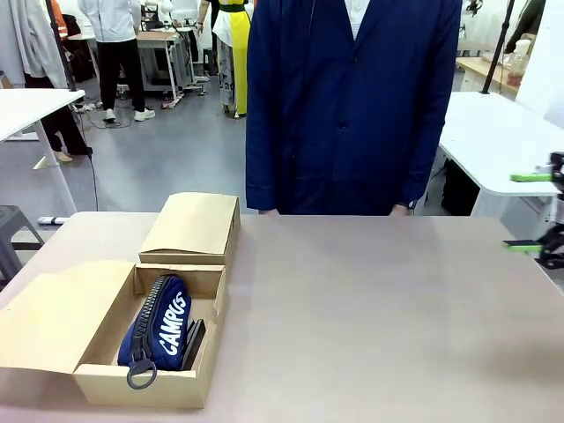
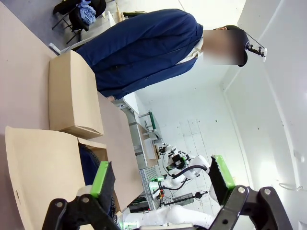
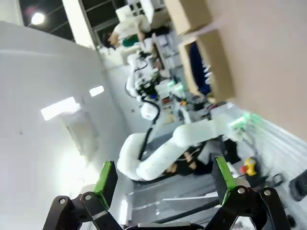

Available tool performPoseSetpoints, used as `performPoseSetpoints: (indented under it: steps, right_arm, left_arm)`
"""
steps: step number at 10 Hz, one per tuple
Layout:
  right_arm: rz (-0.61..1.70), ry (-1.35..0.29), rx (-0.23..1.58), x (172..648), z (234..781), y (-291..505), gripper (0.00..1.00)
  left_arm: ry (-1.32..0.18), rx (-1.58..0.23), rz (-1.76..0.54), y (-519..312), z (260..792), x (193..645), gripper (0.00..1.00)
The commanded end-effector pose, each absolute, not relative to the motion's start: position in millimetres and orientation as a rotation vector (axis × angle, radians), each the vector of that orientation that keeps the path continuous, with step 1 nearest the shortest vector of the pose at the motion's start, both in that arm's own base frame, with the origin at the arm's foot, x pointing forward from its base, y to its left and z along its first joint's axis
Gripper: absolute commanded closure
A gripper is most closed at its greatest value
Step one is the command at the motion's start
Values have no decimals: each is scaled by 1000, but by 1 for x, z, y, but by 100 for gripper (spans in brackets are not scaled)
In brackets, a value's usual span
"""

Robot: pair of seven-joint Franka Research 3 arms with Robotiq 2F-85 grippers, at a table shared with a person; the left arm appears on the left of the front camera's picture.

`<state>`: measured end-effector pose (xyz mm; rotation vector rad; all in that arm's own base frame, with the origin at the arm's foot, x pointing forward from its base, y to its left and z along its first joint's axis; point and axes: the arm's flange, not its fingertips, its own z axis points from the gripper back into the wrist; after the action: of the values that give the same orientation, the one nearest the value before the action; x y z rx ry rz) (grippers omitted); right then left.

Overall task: Place items inside the box.
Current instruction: Pick up a Pencil pouch or Stapler and place it inside the Mailer Box closest to the robot.

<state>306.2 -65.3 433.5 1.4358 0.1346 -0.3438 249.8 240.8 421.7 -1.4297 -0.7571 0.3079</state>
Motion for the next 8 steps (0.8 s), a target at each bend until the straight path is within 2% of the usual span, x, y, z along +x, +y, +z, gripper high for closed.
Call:
performPoseSetpoints:
  steps: [1, 2, 3, 4, 8]
  right_arm:
    - [-31, -14, 1189, 217, 391, -22, 0]
    - [93, 4, 1045, 218, 386, 1, 0]
    - [42, 16, 929, 245, 384, 34, 0]
    - [-89, 94, 1215, 285, 419, -71, 0]
    - [-89, 94, 1215, 285, 419, -71, 0]
  left_arm:
    - [-782, -1438, 294, 238, 423, 249, 0]
    - [-782, -1438, 294, 238, 423, 249, 0]
    - [-782, -1438, 294, 238, 423, 249, 0]
    - [-782, -1438, 294, 238, 423, 249, 0]
    - [-782, -1438, 294, 238, 423, 249, 0]
